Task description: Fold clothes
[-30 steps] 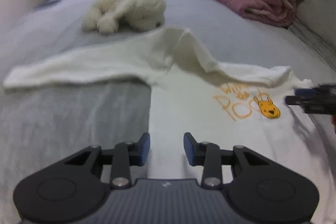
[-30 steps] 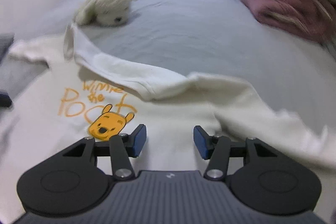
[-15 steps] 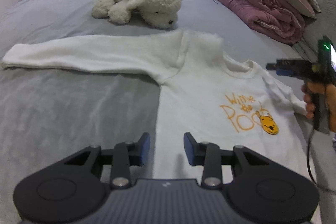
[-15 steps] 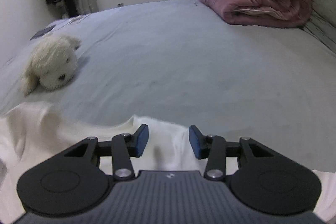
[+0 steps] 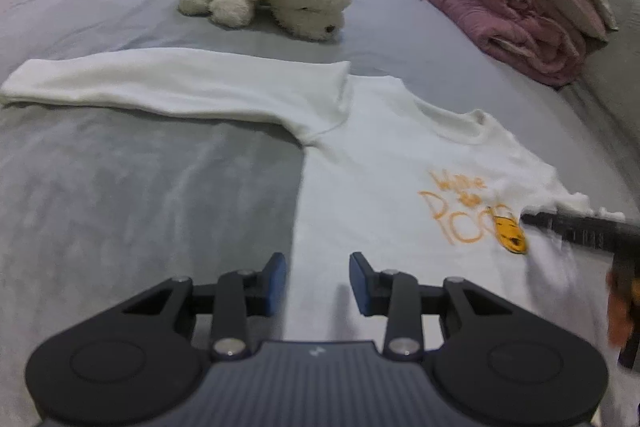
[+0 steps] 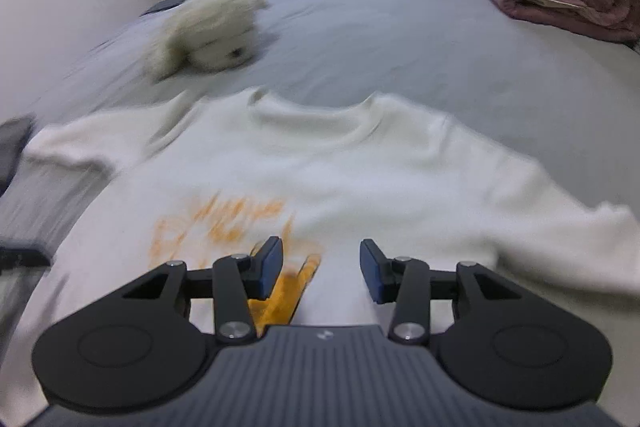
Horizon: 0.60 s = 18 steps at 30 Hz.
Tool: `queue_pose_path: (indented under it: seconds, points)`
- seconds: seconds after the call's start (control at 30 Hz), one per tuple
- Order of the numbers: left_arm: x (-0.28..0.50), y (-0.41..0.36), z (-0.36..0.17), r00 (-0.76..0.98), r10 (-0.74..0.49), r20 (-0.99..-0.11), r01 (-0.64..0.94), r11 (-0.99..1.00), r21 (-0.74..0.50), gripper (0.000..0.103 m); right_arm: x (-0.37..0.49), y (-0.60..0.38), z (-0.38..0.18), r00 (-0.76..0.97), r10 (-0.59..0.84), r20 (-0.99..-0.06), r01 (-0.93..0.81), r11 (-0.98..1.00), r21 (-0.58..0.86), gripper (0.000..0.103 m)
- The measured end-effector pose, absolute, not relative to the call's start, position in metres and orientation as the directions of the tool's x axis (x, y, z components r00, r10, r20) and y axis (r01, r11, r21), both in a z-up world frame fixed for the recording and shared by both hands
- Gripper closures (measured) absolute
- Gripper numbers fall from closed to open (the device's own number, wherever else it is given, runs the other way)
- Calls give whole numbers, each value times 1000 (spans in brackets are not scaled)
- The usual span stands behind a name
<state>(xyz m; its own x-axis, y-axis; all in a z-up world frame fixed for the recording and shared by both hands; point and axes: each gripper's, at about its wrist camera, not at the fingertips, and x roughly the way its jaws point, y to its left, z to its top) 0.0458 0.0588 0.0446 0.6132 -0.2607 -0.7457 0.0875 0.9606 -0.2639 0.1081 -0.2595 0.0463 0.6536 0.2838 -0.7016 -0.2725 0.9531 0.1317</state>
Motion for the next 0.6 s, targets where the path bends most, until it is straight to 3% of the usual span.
queue_pose_path:
  seconds: [0.17,0.3,0.6]
  points:
    - [41,52,30,562,-289,-775,96,953,-286,69,39,-246,37,625,258,-736,-357,934,24,59]
    - [30,55,28,552,-277,-786,117,960,-255,79,-12,-252,37,611,242,-754,-351,936,15,59]
    - [-1,69,24,542,-302,-784,169,953,-250,91,-83,-261,30,578,220,-786,-345,939,9,58]
